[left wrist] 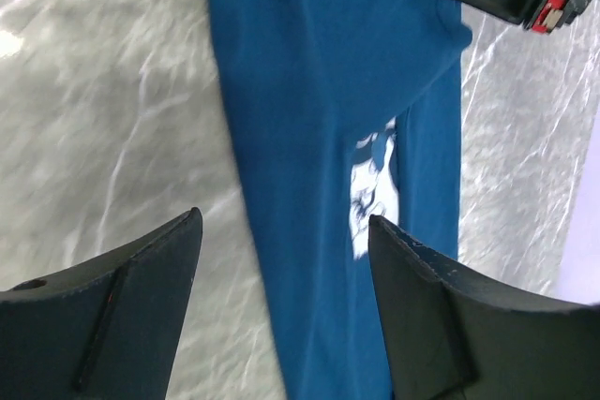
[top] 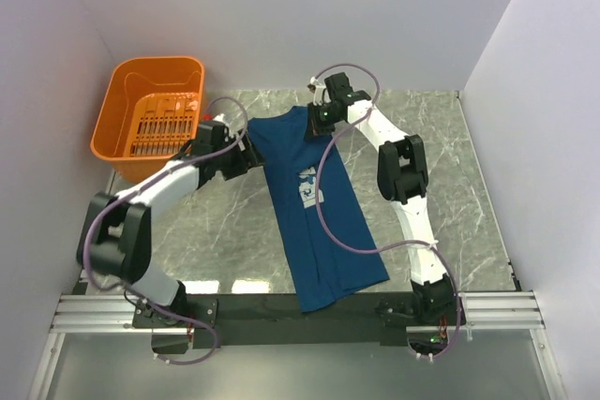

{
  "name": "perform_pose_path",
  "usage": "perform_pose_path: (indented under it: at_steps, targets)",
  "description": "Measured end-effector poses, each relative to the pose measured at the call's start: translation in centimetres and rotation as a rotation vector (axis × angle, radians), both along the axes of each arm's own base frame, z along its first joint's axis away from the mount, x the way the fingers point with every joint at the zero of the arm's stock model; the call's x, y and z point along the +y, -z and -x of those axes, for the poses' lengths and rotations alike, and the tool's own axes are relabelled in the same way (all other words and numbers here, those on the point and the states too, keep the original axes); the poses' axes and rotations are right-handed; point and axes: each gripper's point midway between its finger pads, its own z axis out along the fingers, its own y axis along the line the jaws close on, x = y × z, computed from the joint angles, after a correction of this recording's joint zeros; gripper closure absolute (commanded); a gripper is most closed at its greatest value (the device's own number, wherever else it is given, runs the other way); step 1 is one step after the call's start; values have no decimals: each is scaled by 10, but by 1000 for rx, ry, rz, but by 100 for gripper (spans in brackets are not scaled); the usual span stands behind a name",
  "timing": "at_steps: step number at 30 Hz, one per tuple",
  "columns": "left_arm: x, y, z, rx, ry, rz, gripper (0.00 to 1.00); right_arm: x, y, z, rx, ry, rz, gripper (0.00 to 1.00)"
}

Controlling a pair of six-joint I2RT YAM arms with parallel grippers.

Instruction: Fold and stack the t-shirts

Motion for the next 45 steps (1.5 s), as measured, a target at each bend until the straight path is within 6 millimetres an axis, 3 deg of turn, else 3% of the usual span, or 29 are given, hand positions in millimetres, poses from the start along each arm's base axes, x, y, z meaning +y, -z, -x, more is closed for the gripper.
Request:
perform_pose_path:
  at_steps: [10,15,18,22,29,35,38,43,45]
  targets:
    - [-44,17,-57,51,63,43,29,-10,0,-30,-5,162,-14,92]
    - [-69,29,-84,65,92,67,34,-28,15,-40,15,224,3,93]
    - [-73,49,-89,108,91,56,34,-36,25,-42,50,255,-4,94]
    - [-69,71,-81,179,77,30,33,-43,24,-46,56,291,-3,96]
    - [-65,73,-81,190,67,21,31,-50,24,-50,77,348,-5,96]
    - [-62,73,-82,188,59,16,29,-73,26,-58,102,406,-24,96]
    - [-64,71,-83,171,85,19,21,-75,27,-58,115,398,-61,95]
    - [-68,54,-88,104,161,3,19,-72,24,-57,103,358,-104,91]
    - [-67,35,-92,50,183,-11,19,-73,23,-55,101,345,-119,90]
